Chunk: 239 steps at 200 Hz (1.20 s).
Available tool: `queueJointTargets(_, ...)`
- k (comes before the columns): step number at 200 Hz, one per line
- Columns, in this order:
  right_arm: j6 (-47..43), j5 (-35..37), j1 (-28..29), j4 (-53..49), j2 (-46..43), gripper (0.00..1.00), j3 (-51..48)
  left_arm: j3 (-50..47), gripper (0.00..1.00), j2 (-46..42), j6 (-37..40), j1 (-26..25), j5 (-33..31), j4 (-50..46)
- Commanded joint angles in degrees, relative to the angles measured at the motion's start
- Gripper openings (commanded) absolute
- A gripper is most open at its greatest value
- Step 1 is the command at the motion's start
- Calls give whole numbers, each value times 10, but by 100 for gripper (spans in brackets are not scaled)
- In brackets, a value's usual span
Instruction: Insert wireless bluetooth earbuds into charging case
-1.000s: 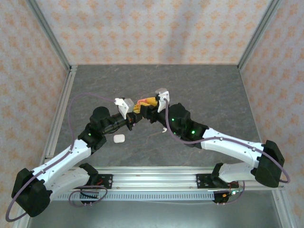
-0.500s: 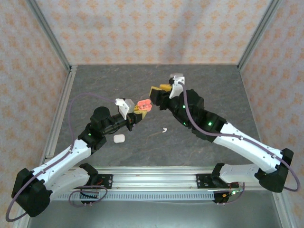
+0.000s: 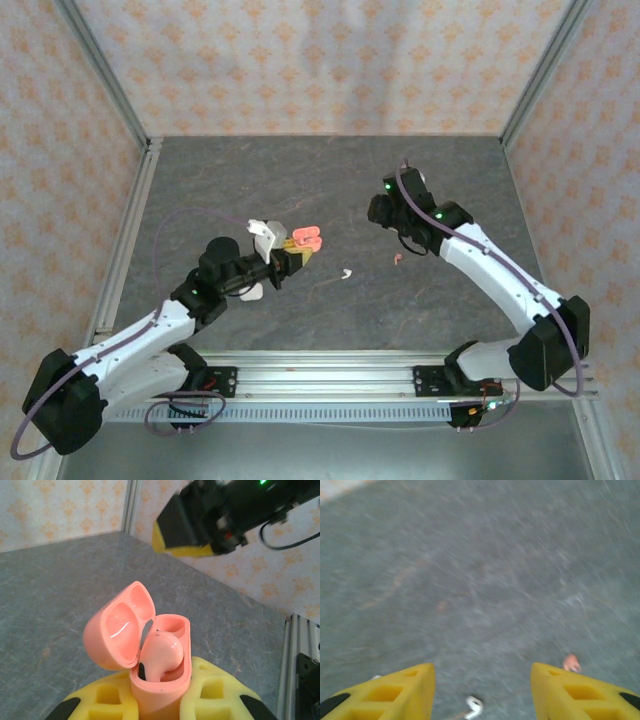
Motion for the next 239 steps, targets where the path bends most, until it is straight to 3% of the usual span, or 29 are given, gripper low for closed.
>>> queueJointTargets(1,24,-49,-41,-32,17,51,-37,11,0,19,1,-17,-21,34)
queueJointTargets(85,-8,-113,-182,22,145,34,-100,94,0,140,28,-57,-11,47)
queueJointTargets(167,12,-188,-182,86,199,17,-124,100,0,152,44,-62,-13,27)
queueJointTargets(239,20,-177,-143,70,180,15,-105,100,0,148,45,-63,-11,24)
